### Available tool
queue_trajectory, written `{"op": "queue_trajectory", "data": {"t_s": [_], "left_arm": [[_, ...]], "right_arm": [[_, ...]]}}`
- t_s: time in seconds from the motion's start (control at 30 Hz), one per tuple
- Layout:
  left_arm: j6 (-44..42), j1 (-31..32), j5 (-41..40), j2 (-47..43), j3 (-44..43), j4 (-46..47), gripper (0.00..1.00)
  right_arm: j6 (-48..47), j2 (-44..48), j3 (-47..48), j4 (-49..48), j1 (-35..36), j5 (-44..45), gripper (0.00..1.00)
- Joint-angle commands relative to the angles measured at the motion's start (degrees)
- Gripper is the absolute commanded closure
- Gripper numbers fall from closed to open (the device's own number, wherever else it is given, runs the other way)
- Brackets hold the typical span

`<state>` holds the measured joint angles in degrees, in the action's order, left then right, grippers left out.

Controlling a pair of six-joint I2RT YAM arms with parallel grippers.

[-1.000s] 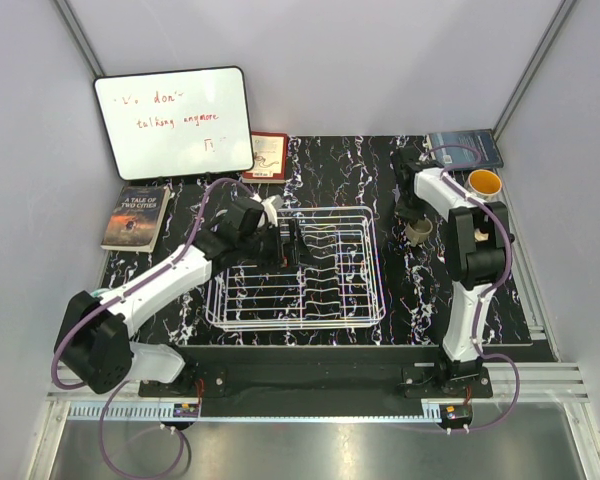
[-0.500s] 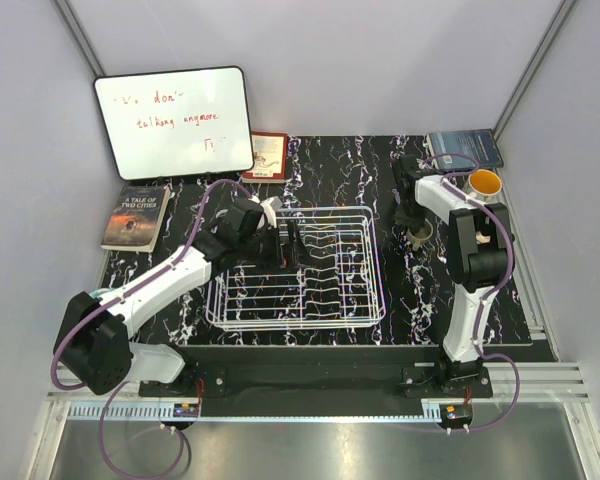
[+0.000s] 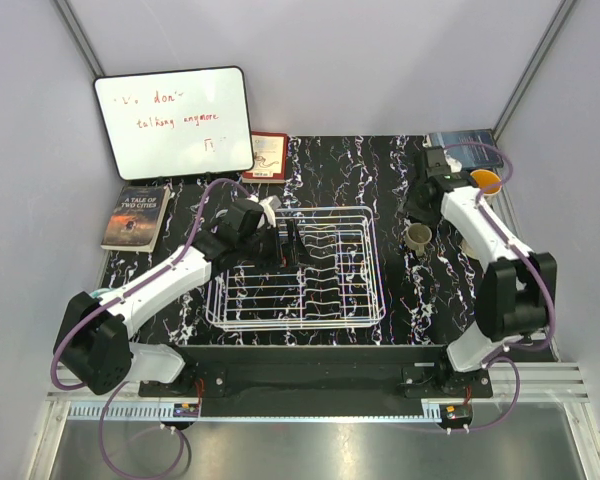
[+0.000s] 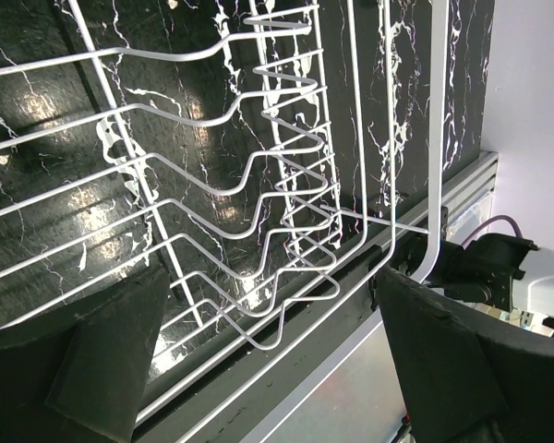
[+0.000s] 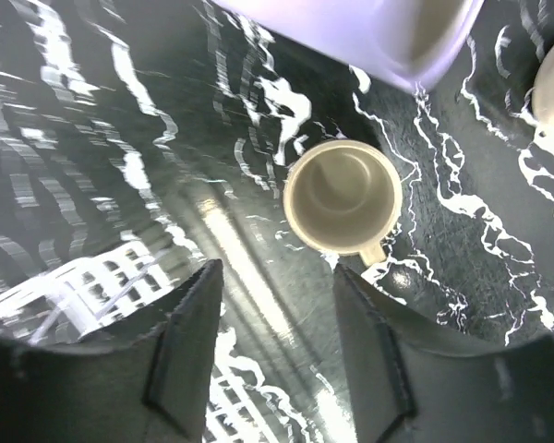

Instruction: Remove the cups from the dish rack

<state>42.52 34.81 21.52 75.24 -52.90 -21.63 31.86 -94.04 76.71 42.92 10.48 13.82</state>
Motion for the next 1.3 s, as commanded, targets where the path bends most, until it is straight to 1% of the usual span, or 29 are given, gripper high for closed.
{"op": "queue_trajectory", "data": {"t_s": [0.0,0.13,0.23,0.33,0.67,0.83,1.03,1.27], "left_arm": [[-0.86,-0.18,-1.65,0.52,-3.08,0.18,0.02],[-2.18,-0.18,-3.76,0.87,-3.87,-1.31,0.02],[-2.36,-0.27,-4.55,1.48,-3.87,-1.66,0.02],[-1.66,-0.18,-4.38,2.36,-4.22,-1.57,0.02],[-2.09,-0.18,-5.70,3.24,-5.89,-2.02,0.02],[-2.88,-0.09,-6.75,3.86,-6.60,-2.80,0.02],[-4.73,-0.18,-7.72,5.35,-10.19,-4.65,0.02],[-6.40,-0.09,-7.81,7.20,-14.85,-6.06,0.02]], "right_arm": [[-0.21,7.28,3.01,1.64,0.51,-4.31,0.36],[-0.13,17.81,0.21,1.64,1.65,-4.77,0.29],[-0.91,20.64,-0.94,2.17,1.65,-3.89,0.29],[-1.62,20.91,-1.47,2.79,1.65,-3.98,0.28],[-2.33,24.87,-5.77,1.03,1.65,-8.72,0.27],[-2.24,26.71,-7.80,0.33,1.65,-8.99,0.27],[-2.06,26.89,-7.10,0.15,1.65,-9.78,0.26],[-2.50,24.96,-4.38,0.24,1.65,-9.34,0.26]]}}
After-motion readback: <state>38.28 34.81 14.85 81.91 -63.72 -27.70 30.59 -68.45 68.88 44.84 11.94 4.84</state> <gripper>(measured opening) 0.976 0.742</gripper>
